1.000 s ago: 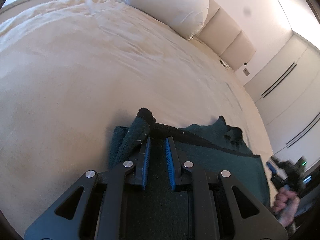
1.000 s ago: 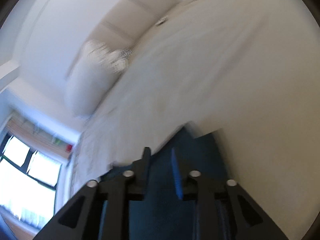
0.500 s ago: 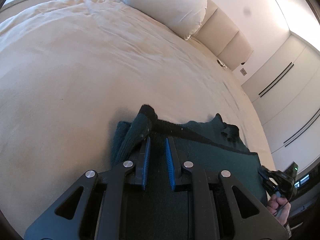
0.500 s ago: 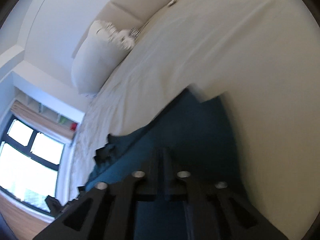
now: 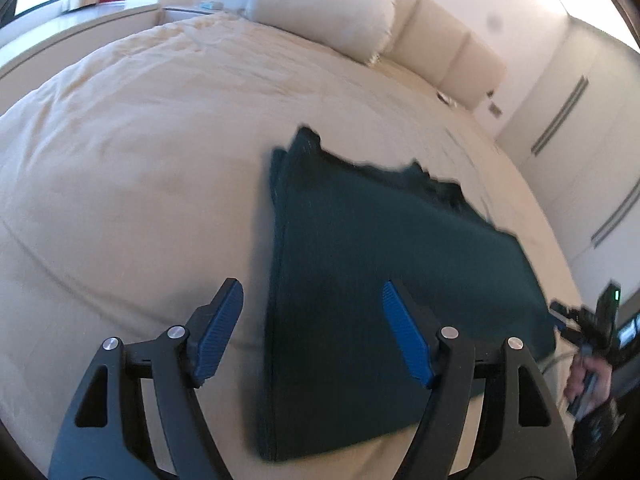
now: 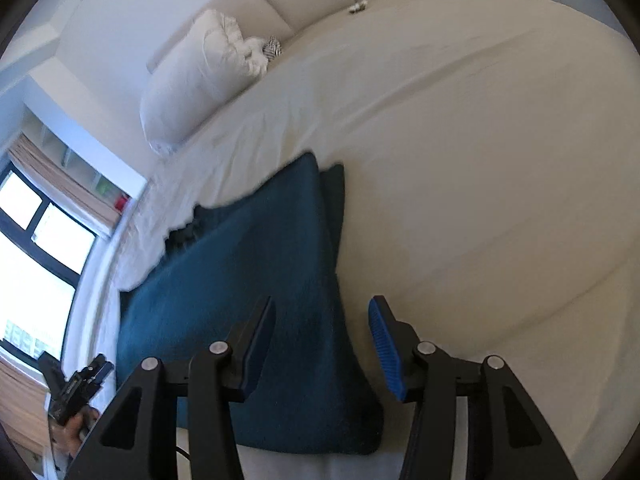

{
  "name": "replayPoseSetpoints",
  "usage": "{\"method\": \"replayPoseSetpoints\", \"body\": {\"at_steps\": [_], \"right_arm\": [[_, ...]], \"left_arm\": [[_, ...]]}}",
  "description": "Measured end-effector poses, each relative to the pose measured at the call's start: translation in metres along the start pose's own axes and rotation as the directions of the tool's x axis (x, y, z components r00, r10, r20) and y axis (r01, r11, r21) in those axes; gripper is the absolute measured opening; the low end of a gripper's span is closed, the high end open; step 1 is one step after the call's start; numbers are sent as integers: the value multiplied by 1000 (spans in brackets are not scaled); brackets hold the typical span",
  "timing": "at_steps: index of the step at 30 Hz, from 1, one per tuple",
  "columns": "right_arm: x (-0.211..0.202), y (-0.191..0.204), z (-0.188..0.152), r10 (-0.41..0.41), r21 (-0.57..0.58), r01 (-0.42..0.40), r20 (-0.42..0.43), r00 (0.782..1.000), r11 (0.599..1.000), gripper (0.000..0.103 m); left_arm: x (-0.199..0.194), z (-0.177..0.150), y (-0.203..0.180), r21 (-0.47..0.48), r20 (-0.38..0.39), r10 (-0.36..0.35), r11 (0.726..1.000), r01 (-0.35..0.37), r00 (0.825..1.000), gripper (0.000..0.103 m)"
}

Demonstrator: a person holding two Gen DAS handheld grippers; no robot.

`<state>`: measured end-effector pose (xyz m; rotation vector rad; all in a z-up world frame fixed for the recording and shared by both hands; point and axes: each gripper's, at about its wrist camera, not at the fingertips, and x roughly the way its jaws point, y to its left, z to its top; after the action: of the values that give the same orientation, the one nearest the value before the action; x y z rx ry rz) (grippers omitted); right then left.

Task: Fold small clothes

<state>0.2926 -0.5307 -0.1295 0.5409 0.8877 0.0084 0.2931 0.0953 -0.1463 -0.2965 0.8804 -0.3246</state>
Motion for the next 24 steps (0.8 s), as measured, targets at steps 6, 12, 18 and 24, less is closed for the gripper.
{"method": "replayPoseSetpoints", "body": {"at_steps": [6, 12, 18, 24], "right_arm": [[-3, 4, -14, -56, -46, 55, -35, 998, 997, 30], [-9, 5, -20, -82, -59, 80, -23, 996, 995, 10], [-13, 6, -22, -78, -48, 78, -11, 997, 996, 7], [-25, -1, -29, -53, -15, 53, -2, 999, 998, 5]], "left_arm": [[3, -21, 9, -28, -59, 35, 999, -36, 998, 46], [4, -27, 13, -25, -77, 29, 999, -31, 997, 18], [1, -29, 17, -39, -80, 14, 999, -17, 997, 9], [-6, -28, 22, -39, -78, 1, 999, -4, 997, 6]]}}
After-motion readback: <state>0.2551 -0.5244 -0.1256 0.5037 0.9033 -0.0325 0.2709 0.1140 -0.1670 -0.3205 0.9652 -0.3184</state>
